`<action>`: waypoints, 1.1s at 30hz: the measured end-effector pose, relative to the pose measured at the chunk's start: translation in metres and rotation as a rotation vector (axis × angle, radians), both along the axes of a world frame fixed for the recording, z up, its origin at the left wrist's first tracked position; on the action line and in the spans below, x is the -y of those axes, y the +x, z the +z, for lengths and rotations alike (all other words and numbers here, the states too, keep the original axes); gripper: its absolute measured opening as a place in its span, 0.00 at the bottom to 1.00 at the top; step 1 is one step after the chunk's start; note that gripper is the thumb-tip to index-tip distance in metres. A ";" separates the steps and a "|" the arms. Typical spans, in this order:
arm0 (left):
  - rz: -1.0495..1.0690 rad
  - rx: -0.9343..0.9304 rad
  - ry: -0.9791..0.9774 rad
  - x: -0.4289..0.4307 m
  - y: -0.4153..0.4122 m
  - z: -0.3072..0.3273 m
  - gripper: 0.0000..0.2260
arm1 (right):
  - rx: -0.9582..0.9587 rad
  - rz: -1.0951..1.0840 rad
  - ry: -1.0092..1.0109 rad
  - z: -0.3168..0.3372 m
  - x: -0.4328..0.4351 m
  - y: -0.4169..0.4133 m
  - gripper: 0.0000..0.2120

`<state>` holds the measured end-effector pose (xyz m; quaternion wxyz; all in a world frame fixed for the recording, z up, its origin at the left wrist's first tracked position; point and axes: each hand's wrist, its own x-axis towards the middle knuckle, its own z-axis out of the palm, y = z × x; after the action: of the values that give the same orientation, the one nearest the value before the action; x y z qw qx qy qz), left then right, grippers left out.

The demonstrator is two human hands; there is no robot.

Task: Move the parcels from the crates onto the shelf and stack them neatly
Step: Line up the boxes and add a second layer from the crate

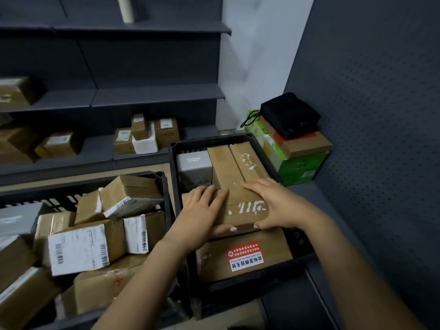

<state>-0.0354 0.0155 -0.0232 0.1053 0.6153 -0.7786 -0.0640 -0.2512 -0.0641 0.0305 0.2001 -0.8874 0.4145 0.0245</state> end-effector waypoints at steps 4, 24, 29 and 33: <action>-0.081 -0.068 -0.127 -0.019 0.008 0.026 0.42 | 0.018 -0.072 -0.118 0.029 -0.039 0.000 0.50; -0.418 -0.191 -0.547 -0.125 -0.046 0.085 0.39 | 0.051 -0.364 -0.762 0.062 -0.240 -0.050 0.48; -0.482 -0.184 -0.682 -0.165 -0.100 0.115 0.39 | 0.034 -0.447 -0.875 0.088 -0.301 -0.096 0.49; -0.541 -0.221 -0.838 -0.204 -0.149 0.141 0.36 | 0.037 -0.514 -1.010 0.114 -0.358 -0.135 0.46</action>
<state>-0.1845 0.2198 0.1181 0.4042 0.2864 -0.8530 0.1640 -0.3859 0.2935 0.1449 -0.2426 -0.7439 0.5739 -0.2417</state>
